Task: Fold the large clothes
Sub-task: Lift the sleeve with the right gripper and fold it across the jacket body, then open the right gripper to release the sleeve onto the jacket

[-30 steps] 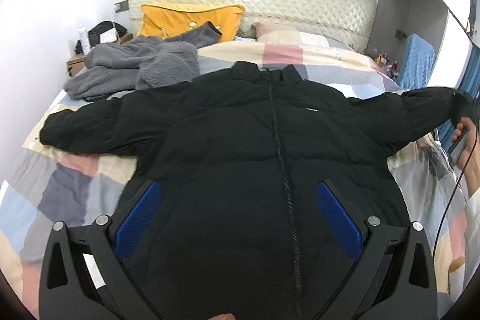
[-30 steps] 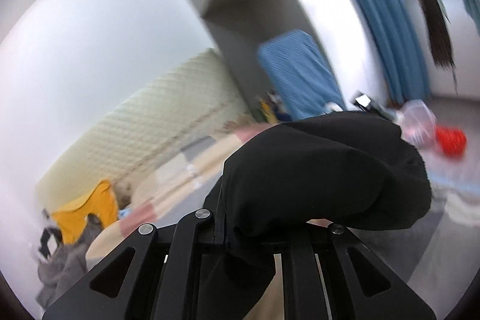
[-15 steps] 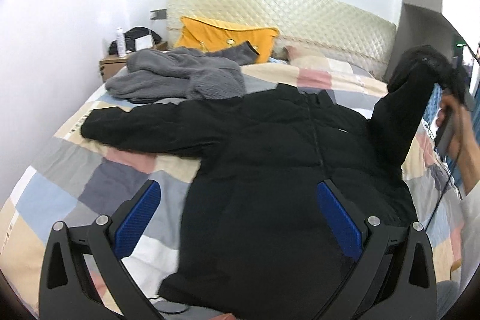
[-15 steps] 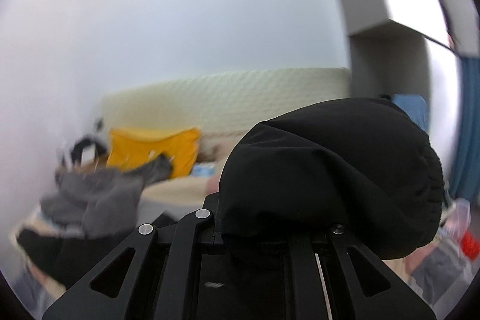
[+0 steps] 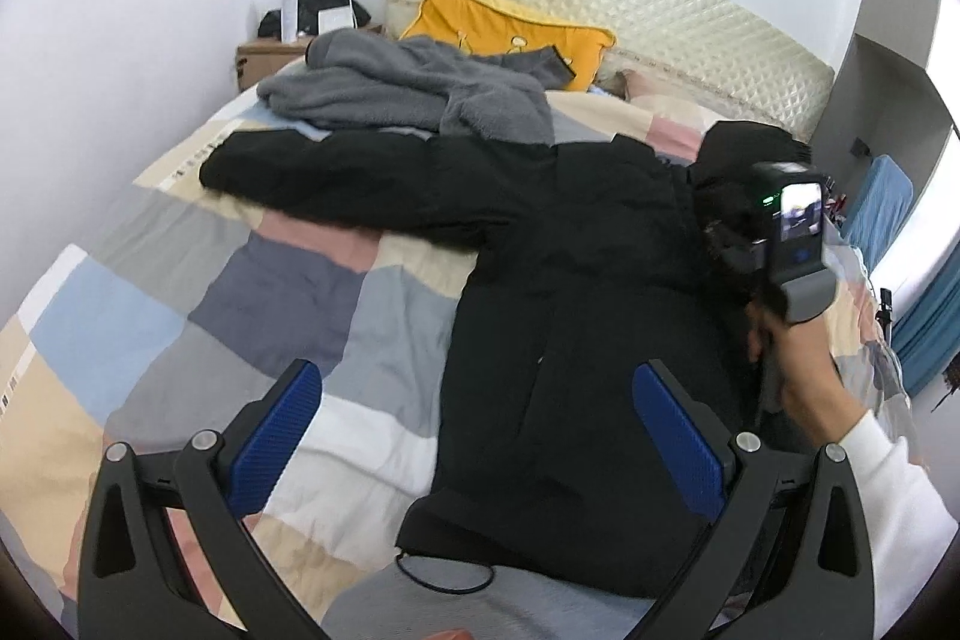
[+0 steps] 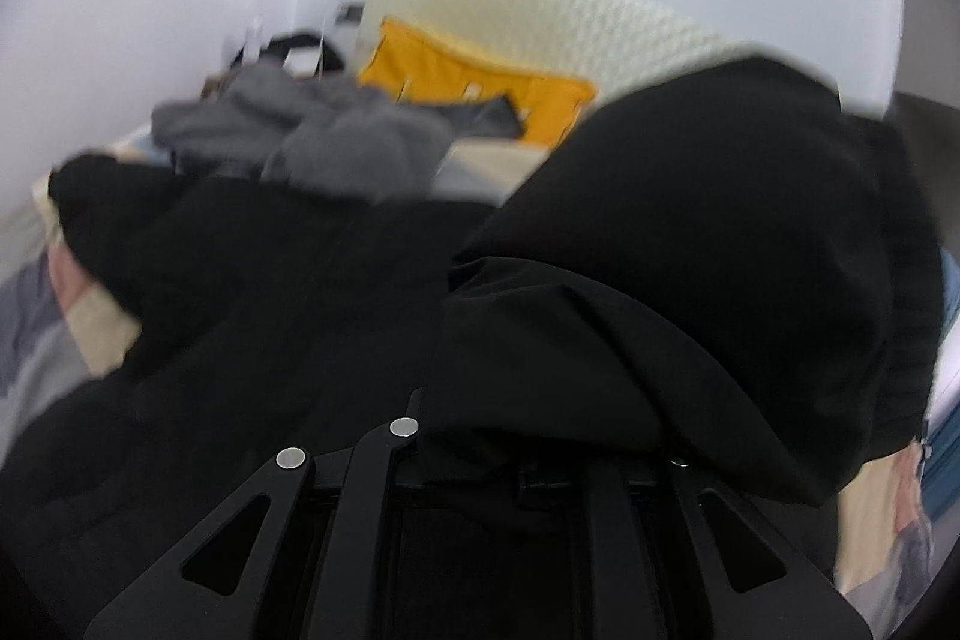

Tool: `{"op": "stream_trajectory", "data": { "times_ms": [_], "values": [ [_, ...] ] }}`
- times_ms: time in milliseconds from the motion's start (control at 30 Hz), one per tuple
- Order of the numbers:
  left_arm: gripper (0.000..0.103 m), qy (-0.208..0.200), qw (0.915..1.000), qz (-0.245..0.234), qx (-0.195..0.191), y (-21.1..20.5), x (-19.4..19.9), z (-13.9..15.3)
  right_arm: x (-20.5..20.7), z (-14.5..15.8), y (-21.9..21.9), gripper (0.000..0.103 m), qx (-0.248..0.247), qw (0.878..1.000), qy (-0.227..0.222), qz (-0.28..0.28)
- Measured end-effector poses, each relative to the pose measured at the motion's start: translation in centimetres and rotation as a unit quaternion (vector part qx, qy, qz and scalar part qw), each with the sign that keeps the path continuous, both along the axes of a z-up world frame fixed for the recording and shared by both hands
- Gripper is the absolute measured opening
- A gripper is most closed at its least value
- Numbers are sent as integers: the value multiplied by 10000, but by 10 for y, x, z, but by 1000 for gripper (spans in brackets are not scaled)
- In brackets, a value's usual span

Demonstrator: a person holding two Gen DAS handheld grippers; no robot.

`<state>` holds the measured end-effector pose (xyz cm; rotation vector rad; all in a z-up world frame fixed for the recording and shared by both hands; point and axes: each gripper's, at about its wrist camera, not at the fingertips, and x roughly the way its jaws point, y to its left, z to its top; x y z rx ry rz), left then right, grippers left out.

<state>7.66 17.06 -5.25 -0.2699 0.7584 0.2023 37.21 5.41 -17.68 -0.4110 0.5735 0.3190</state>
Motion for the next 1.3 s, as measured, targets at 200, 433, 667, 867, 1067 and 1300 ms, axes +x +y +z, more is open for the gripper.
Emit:
{"op": "stream_trajectory", "data": {
  "times_ms": [200,433,667,867,1067,1300],
  "values": [
    [103,118,9999,-42,-102,3,-5,-11,6,-30,24,29,-623,9972,343,225],
    [103,123,9996,-104,-225,-1,-2,-12,-10,-3,8,77,37,9983,278,515],
    [103,-62,9995,-304,-117,-27,3,5,-29,34,-41,77,780,9959,191,414],
    [103,-336,9983,-482,-44,-57,17,27,-54,58,-97,77,1033,9946,-11,133],
    [103,-646,9953,-721,93,-97,41,51,-62,77,-164,77,1413,9894,-152,-295],
    [103,-768,9910,-1091,73,-152,93,38,-54,65,-232,77,1694,9814,-26,-904]
  ]
}}
